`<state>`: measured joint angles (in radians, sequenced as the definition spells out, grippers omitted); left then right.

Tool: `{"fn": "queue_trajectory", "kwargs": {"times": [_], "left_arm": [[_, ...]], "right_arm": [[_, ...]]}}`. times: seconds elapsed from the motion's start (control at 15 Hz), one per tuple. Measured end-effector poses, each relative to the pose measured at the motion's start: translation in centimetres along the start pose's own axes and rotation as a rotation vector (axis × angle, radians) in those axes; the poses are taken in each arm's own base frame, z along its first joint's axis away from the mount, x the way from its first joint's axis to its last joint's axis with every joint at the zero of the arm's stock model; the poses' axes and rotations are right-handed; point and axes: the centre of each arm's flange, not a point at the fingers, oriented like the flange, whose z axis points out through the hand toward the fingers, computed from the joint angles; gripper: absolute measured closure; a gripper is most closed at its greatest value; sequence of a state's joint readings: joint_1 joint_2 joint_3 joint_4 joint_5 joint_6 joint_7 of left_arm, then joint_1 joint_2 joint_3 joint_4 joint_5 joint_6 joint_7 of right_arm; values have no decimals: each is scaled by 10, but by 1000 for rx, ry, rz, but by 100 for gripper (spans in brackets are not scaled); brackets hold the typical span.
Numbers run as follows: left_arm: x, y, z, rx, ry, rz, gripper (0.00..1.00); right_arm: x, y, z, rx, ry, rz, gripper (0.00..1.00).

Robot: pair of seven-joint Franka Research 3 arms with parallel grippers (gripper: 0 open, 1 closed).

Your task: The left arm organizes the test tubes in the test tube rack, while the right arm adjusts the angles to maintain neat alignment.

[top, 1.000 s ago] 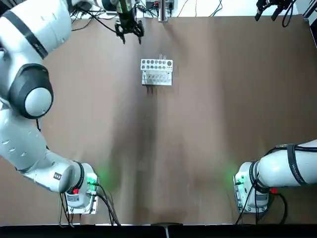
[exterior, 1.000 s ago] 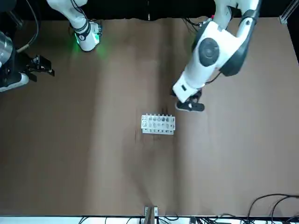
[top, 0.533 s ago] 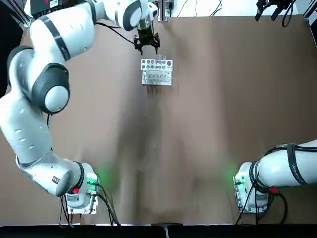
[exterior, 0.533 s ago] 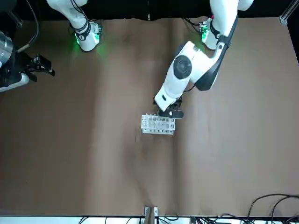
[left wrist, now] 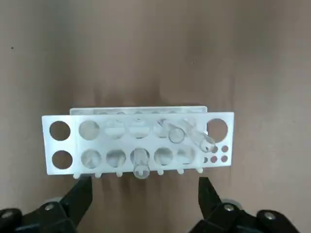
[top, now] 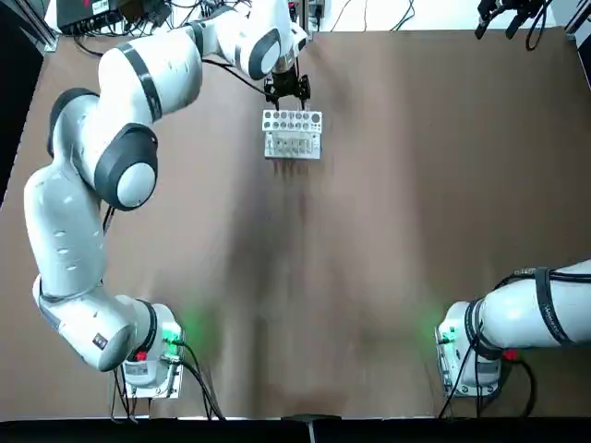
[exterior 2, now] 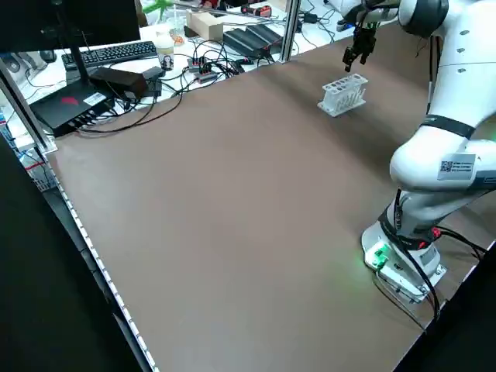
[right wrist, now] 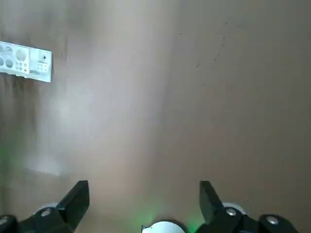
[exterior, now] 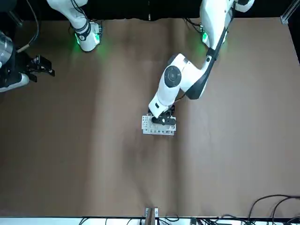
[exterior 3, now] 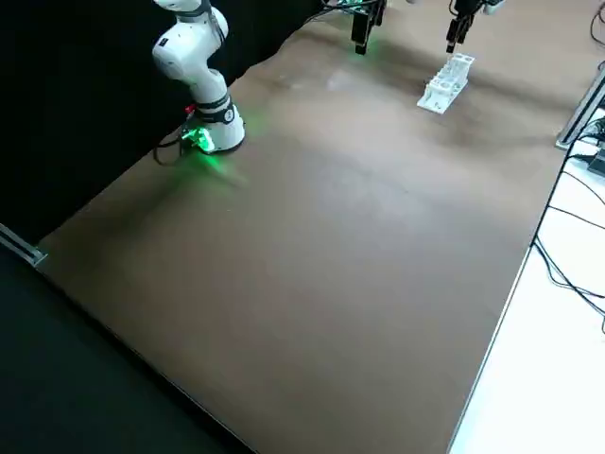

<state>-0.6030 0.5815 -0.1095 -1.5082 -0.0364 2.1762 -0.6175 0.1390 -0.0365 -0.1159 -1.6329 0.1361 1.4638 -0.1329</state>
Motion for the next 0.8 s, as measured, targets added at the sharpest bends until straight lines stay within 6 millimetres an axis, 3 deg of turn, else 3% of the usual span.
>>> {"fn": "queue_trajectory", "kwargs": {"times": [0.4,0.8], "left_arm": [[2,2,18,7,9,3,12],[-1,4,26,13,0,7,33]], "right_arm": [[0,0,0,0,0,0,0],[0,-1,0,0,0,-2,0]]}}
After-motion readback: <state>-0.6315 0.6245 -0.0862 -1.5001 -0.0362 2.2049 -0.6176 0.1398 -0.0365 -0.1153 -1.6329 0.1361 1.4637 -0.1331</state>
